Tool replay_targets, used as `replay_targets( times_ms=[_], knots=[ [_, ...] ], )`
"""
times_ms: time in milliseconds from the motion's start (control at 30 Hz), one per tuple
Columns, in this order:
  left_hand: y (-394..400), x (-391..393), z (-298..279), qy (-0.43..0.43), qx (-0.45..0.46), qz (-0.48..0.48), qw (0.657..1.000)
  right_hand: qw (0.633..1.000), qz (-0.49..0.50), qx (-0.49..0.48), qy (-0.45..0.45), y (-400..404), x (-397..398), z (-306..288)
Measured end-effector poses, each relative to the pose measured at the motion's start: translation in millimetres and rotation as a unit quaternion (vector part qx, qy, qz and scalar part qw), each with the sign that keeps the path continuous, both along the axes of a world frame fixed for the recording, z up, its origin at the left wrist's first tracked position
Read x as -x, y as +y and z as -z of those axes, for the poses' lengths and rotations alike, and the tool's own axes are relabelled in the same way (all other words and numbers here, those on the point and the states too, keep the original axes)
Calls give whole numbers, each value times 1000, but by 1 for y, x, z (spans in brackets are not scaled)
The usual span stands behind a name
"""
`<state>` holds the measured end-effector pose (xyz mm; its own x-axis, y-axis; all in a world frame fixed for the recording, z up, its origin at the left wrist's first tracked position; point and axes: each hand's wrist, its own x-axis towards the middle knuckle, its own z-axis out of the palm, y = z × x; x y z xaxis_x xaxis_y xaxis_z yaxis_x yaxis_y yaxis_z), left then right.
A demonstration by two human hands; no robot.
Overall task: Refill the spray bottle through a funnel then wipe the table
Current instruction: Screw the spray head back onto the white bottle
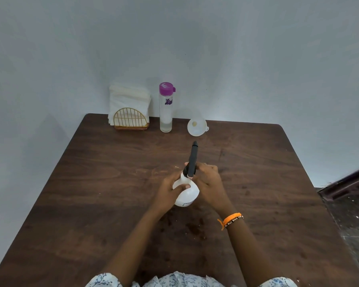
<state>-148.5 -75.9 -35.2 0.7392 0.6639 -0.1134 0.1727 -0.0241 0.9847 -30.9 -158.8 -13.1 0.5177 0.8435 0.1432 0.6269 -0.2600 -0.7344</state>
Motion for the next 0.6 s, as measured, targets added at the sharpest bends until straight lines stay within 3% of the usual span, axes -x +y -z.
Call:
replay_targets(
  times_ms=[267, 600],
  knots=[
    [1, 1, 0, -11, -5, 9, 1000, 997, -48, 5, 64, -2, -8, -6],
    [0, 2, -2, -8, -12, 6, 1000, 996, -62, 57, 41, -8, -7, -29]
  ],
)
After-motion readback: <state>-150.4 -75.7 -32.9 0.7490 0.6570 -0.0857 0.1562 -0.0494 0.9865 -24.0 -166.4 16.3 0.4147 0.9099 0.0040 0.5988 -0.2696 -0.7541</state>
